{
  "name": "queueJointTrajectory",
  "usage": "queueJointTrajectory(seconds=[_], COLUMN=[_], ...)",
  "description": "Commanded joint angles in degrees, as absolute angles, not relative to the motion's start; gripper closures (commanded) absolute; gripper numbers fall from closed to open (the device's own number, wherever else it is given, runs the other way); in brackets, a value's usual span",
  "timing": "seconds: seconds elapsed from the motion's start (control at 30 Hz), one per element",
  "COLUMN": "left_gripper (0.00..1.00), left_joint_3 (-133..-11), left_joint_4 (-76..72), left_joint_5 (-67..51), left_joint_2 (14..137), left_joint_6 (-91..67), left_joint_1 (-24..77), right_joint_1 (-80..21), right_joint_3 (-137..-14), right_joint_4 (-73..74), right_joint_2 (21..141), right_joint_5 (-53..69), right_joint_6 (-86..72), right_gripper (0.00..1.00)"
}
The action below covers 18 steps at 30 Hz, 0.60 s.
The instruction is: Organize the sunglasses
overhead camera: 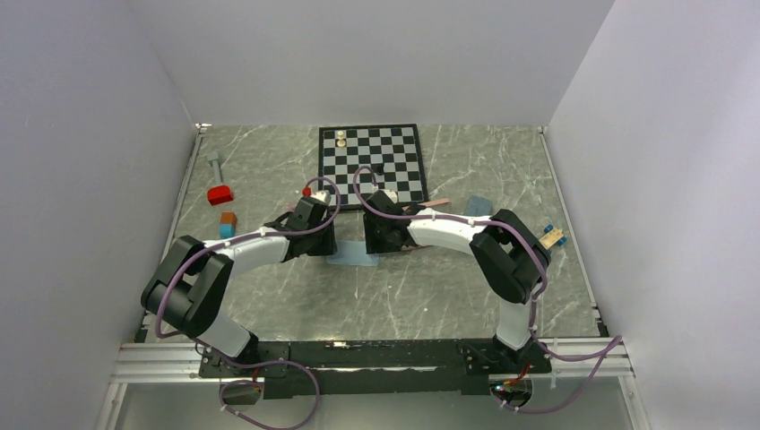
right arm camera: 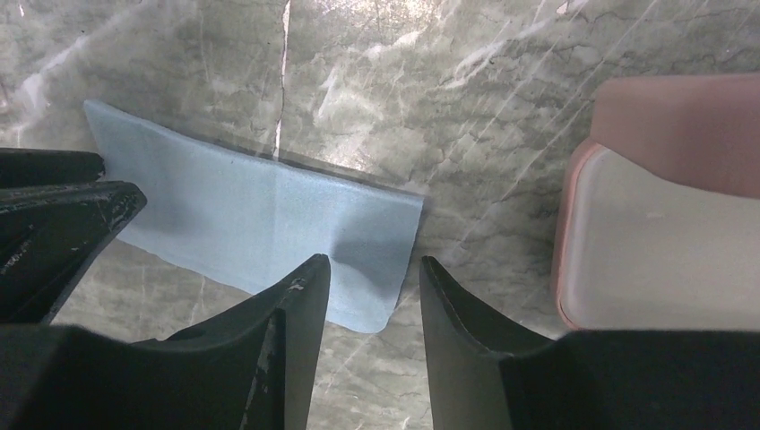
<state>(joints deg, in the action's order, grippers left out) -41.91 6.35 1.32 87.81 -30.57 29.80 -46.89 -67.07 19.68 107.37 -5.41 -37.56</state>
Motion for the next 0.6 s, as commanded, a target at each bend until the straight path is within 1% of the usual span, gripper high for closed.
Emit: queueJointTrajectory(seconds=[0.0,0.1,0.17,0.33,0.43,0.5,0.57], left_gripper=[0.64,0.66,0.71,0.76,0.84,0.86,0.93], left_joint_3=[-42.5,-42.7,-43.0,-43.1,-43.1,-43.4,-43.5], left_joint_4=[8.6,8.4,8.7,9.0,8.9,8.8,8.6], left_joint_5=[-0.5,-0.2,-0.2,1.1,1.9,1.6,1.1], left_joint_2=[88.7,89.7,90.6,90.9,90.8,91.0,91.3], left_joint_6=[-31.6,-31.7,-31.6,-31.9,-31.8,-31.7,-31.9], left_joint_1=[30.8,31.0,31.1,31.1,31.1,31.1,31.2], right_joint_1=[-46.8,-46.8,-46.8,-46.9,-47.0,-47.0,-47.2], right_joint_3=[-67.6,-67.5,-67.5,-67.2,-67.3,-67.3,-67.4], right_joint_4=[20.8,20.5,20.6,20.3,20.4,20.4,20.4], right_joint_2=[109.4,109.3,109.5,109.9,110.2,110.3,110.2], right_joint_5=[-3.7,-3.8,-3.8,-3.4,-3.6,-3.6,-3.8], right_joint_6=[-39.2,-39.1,-39.1,-39.3,-39.4,-39.4,-39.5], right_gripper=[0.55,0.55,0.55,0.59,0.62,0.64,0.65])
